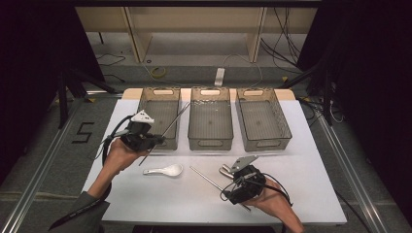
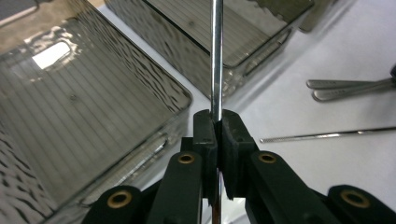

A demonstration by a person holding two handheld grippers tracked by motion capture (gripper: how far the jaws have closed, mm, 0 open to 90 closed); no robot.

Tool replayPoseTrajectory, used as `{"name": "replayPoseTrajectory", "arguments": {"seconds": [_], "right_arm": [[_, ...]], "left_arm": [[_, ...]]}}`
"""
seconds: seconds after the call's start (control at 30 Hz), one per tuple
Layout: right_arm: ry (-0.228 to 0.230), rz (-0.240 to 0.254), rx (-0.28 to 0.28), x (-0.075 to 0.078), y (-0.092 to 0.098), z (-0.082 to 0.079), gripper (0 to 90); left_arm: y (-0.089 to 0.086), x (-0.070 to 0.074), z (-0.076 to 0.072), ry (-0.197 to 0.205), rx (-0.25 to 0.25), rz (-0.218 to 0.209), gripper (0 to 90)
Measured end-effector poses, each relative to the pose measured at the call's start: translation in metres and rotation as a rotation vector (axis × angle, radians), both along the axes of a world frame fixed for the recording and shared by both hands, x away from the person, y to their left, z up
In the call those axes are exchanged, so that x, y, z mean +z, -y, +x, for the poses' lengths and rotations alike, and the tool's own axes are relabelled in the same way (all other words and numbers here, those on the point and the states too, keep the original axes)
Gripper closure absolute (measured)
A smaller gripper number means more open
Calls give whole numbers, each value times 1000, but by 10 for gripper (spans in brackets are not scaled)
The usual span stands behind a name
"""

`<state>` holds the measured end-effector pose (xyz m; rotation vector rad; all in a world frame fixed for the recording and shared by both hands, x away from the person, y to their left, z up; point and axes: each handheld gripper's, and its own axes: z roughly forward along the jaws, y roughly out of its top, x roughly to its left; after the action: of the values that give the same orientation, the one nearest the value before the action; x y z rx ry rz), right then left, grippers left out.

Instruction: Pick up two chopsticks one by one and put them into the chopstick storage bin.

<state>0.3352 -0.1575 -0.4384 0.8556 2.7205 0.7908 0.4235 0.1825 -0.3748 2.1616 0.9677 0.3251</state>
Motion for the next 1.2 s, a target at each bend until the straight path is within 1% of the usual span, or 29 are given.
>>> {"name": "replayPoseTrajectory", "arguments": {"seconds": [0.07, 0.2, 0.27, 0.33, 0.37, 0.4, 0.5, 0.53, 0.67, 0.73, 0.8, 0.93, 0.97, 1.03, 1.13, 1.17, 1.2], "right_arm": [[-3, 3, 1, 0, 0, -1, 244], [5, 4, 10, -1, 0, -4, 245], [7, 9, 10, -1, -1, -5, 245], [6, 11, 12, -1, -1, -6, 245], [7, 9, 20, -2, -1, -6, 245], [5, 9, 13, -2, -1, -7, 245], [5, 7, 19, -2, -2, -8, 245], [8, 7, 20, -2, -2, -9, 245], [3, 3, 30, -3, -3, -10, 246], [4, 3, 28, -3, -2, -10, 246], [4, 4, 27, -3, -2, -10, 247], [8, 5, 24, -3, -2, -11, 248], [7, 6, 25, -3, -2, -11, 247], [4, 0, 34, -3, -2, -11, 248], [3, 0, 31, -3, -2, -11, 249], [4, 0, 32, -3, -2, -11, 249], [2, 1, 35, -3, -2, -11, 249]], "left_arm": [[-2, 4, 8, 8, 26, -19, 854], [-6, 11, 27, 23, 76, -6, 854], [-8, 12, 35, 27, 101, -15, 854], [-10, 12, 43, 29, 123, -18, 854], [-9, 11, 46, 29, 126, -5, 854], [-10, 10, 49, 26, 132, 6, 854], [-12, 8, 60, 28, 169, -1, 854], [-13, 8, 63, 29, 174, 5, 854], [-19, 9, 77, 28, 209, -9, 853], [-21, 9, 82, 31, 220, -7, 853], [-22, 7, 88, 36, 221, 8, 852], [-25, 0, 97, 21, 238, 14, 852], [-25, -3, 99, 19, 239, 26, 852], [-26, -6, 101, 16, 245, 30, 852], [-29, -10, 105, 6, 261, 17, 851], [-30, -12, 106, 0, 262, 29, 851], [-30, -13, 106, 2, 267, 28, 851]]}}
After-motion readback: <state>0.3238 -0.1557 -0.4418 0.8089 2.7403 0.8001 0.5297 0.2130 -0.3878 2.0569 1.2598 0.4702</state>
